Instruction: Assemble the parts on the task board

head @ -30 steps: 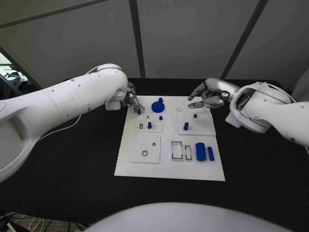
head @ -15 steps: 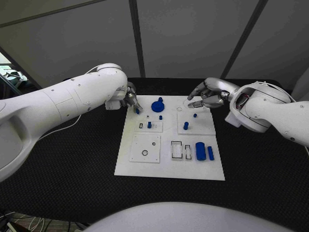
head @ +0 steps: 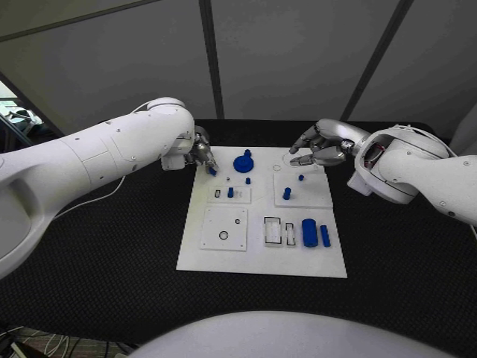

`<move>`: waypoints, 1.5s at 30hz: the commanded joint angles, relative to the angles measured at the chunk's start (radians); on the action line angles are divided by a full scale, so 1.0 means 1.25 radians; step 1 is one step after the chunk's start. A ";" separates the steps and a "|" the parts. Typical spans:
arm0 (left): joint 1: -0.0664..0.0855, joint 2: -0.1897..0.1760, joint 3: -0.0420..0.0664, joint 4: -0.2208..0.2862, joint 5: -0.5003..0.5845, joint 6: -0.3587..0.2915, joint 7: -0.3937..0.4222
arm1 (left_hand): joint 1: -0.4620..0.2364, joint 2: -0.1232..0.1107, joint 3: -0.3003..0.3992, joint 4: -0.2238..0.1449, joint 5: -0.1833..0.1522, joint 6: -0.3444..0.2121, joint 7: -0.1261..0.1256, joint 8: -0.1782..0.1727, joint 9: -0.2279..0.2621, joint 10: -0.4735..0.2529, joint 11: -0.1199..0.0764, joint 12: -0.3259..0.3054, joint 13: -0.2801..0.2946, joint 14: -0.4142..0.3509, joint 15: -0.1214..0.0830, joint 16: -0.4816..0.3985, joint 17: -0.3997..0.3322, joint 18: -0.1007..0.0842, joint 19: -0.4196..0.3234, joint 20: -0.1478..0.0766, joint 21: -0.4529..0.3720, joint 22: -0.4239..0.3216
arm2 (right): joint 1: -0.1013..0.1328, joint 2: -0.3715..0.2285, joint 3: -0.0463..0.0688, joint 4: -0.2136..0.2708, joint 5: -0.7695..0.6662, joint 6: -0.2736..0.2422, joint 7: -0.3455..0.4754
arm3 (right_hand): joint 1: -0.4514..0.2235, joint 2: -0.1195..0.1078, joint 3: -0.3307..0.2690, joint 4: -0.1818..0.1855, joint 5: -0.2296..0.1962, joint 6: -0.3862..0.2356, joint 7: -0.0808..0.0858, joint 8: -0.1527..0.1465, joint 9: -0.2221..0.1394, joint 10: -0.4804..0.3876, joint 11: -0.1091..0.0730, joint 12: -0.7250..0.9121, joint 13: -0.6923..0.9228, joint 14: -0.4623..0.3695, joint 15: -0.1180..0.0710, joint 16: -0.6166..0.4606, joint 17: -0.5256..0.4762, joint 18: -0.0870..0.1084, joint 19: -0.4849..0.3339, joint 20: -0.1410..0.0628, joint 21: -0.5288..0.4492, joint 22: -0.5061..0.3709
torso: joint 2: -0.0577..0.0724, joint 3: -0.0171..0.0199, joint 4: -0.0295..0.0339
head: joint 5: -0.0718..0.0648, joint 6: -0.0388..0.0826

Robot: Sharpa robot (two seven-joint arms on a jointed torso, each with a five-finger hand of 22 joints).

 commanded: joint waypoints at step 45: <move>-0.061 -0.207 -0.001 0.386 -0.048 -0.216 -0.042 | -0.089 -0.069 0.249 -0.112 0.039 -0.008 -0.015 0.081 0.057 0.031 -0.015 -0.001 -0.001 0.041 -0.011 0.005 0.042 -0.127 0.028 -0.011 0.013 0.108 | 0.001 0.001 0.000 -0.008 -0.002 0.010 0.007 | -0.003 0.005 0.000 0.004 0.005 0.003 -0.003 0.003 -0.001 -0.003 0.000 -0.005 -0.001 0.036 -0.006 -0.002 0.005 0.008 -0.004 -0.001 -0.005 -0.001 | 0.001 0.0000 -0.0009 | 0.008 -0.001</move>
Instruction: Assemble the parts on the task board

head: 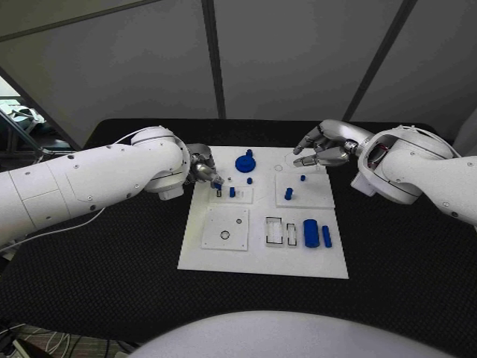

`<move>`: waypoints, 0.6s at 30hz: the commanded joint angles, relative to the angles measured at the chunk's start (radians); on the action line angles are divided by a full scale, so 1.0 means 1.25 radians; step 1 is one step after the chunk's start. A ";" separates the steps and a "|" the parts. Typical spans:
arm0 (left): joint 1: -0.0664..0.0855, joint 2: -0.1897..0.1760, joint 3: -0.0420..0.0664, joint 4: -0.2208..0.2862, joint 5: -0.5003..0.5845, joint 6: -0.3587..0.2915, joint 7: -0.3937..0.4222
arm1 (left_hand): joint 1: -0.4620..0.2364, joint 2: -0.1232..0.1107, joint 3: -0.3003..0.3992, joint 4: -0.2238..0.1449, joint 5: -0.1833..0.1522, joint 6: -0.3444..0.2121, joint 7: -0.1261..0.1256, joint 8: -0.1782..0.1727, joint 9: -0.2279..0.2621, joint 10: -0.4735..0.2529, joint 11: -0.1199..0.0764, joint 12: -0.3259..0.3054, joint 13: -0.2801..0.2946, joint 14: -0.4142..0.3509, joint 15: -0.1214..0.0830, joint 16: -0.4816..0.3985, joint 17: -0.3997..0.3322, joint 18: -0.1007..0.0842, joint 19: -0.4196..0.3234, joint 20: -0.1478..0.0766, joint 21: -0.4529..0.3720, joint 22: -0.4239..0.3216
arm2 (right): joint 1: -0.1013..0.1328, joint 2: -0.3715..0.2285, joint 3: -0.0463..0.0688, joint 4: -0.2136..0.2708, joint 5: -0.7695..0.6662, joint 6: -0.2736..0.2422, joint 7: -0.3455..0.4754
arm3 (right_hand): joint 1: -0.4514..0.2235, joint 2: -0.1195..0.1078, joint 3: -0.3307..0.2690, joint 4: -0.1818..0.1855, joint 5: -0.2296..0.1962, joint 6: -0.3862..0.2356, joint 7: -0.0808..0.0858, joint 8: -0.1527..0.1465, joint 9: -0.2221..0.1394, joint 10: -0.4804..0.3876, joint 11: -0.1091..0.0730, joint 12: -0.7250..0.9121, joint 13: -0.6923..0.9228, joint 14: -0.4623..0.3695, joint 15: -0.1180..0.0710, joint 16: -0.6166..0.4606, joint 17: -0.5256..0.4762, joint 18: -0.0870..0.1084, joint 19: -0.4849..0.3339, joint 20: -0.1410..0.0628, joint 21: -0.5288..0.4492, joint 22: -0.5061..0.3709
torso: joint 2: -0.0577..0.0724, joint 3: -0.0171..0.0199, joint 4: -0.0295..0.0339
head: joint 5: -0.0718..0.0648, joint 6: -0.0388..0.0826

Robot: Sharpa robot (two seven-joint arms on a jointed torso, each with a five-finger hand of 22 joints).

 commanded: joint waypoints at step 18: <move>-0.005 0.011 0.000 0.000 -0.053 0.056 -0.022 | -0.012 -0.007 0.115 -0.099 0.011 -0.002 -0.007 0.015 0.010 0.013 -0.001 0.012 0.012 0.041 -0.006 0.005 0.041 -0.127 0.029 -0.007 0.005 0.109 | 0.001 0.000 0.001 0.002 -0.002 0.002 0.006 | -0.003 0.005 0.000 0.004 0.005 0.003 -0.003 0.003 -0.001 -0.003 0.000 -0.005 -0.001 0.036 -0.006 -0.002 0.005 0.008 -0.004 -0.001 -0.005 -0.001 | 0.001 0.0004 0.0000 | 0.002 -0.004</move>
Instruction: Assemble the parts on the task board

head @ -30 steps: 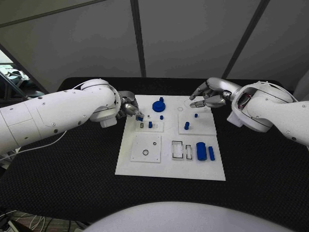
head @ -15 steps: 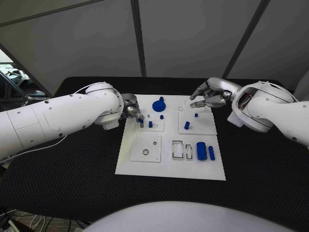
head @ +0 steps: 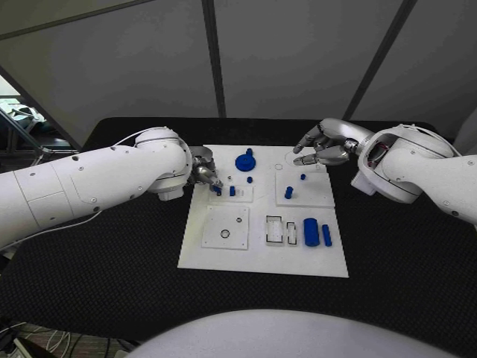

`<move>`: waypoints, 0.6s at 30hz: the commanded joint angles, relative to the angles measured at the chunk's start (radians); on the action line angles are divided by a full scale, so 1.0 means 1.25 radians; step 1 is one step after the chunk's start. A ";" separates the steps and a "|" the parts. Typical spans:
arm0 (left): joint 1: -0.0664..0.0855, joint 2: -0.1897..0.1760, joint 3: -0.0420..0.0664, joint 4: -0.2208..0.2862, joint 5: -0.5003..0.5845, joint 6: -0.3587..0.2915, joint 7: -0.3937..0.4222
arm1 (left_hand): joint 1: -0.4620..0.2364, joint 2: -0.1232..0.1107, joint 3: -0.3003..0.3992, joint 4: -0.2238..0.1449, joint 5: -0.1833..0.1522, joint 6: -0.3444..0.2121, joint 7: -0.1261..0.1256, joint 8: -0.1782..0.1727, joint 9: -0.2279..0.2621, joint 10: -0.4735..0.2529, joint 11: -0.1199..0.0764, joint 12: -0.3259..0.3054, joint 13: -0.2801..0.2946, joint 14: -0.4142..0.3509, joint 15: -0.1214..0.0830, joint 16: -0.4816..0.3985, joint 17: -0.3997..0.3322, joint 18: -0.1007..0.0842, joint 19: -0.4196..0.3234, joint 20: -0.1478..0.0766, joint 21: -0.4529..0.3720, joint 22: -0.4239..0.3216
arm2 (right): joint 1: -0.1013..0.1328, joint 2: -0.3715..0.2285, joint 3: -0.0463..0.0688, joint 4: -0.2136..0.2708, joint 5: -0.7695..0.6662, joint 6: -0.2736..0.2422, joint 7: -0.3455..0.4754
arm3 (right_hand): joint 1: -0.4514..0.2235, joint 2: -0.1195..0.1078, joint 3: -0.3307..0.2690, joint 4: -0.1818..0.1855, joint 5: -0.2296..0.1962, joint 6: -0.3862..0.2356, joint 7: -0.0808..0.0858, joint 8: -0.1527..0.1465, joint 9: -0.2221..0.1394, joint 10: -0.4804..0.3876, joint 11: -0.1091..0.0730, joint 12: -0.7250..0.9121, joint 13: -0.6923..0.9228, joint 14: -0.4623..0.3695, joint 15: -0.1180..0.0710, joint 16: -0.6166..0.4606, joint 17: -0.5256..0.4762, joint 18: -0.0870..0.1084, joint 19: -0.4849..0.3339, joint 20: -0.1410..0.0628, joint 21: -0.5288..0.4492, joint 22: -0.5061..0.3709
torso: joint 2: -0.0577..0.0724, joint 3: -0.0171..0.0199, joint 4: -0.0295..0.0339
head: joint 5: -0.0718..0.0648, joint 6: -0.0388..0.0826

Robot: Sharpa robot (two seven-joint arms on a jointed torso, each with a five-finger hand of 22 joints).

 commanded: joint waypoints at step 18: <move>-0.002 0.010 0.000 -0.004 -0.020 0.027 -0.008 | -0.009 0.003 0.102 -0.089 0.006 -0.001 -0.005 0.008 0.005 0.006 -0.002 0.001 -0.002 0.041 -0.006 0.005 0.041 -0.127 0.029 -0.007 0.005 0.109 | 0.001 0.000 0.001 0.002 -0.002 0.003 0.006 | -0.003 0.005 0.001 0.004 0.006 0.003 -0.003 0.003 -0.001 -0.003 0.000 -0.005 -0.001 0.036 -0.006 -0.003 0.005 0.008 -0.004 -0.001 -0.005 -0.001 | 0.000 0.0002 0.0001 | 0.000 -0.002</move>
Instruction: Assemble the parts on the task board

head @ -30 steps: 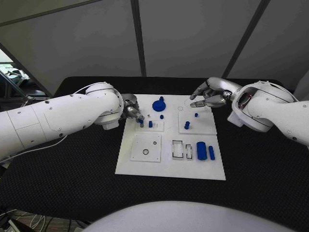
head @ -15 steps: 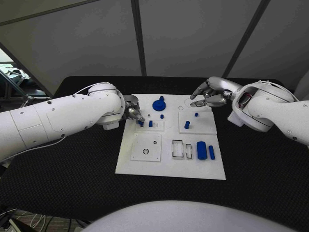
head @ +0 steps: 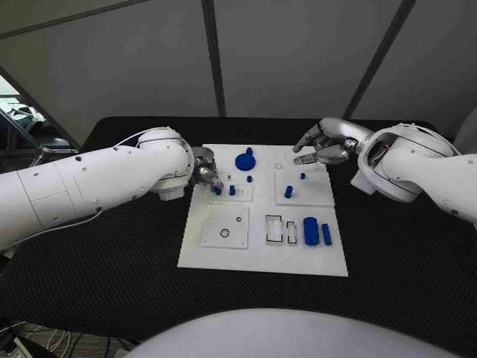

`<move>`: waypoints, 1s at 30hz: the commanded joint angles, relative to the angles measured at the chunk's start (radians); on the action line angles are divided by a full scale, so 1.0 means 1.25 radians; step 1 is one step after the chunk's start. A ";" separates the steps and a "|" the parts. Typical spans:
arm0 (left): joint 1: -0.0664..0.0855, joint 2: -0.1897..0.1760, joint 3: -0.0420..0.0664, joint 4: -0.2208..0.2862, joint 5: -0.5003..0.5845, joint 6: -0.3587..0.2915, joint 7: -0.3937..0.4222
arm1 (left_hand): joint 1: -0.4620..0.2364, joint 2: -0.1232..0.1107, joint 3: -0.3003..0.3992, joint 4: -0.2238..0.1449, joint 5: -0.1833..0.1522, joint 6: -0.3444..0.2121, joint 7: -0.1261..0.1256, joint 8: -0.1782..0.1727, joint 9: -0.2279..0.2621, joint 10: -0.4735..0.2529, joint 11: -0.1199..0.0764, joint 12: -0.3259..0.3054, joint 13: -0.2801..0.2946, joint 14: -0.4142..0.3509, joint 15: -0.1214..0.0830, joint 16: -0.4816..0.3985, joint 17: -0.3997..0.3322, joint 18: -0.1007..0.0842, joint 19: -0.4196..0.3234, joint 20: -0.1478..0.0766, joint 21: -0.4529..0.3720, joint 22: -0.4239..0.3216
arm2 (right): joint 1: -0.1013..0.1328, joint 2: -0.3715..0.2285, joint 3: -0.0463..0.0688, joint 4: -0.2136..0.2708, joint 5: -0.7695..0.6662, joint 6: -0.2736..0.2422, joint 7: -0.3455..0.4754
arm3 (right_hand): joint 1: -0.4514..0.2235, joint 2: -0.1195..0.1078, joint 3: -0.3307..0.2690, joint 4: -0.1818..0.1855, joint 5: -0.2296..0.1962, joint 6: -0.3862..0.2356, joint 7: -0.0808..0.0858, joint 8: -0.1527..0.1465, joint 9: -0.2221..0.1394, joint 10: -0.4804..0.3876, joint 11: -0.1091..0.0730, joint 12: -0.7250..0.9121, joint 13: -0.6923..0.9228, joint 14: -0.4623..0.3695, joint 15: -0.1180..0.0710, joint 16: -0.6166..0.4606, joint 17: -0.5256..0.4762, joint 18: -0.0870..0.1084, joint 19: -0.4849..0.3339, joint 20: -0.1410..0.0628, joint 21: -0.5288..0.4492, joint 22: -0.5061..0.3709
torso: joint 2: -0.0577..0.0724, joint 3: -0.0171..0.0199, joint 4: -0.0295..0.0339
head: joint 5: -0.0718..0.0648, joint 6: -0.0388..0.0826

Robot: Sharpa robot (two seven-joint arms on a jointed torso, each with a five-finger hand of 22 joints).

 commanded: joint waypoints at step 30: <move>0.000 0.011 -0.009 -0.015 -0.007 0.051 -0.008 | -0.048 -0.007 0.055 -0.054 -0.002 -0.006 -0.012 0.018 0.014 0.005 -0.004 0.003 -0.001 0.041 -0.009 0.005 0.041 -0.128 0.031 -0.009 0.004 0.113 | 0.001 0.000 0.001 0.002 -0.002 0.004 0.006 | -0.003 0.005 0.001 0.004 0.006 0.003 -0.003 0.003 -0.001 -0.003 0.000 -0.005 -0.001 0.036 -0.006 -0.003 0.005 0.008 -0.004 -0.001 -0.005 -0.001 | 0.000 0.0000 -0.0003 | -0.001 -0.006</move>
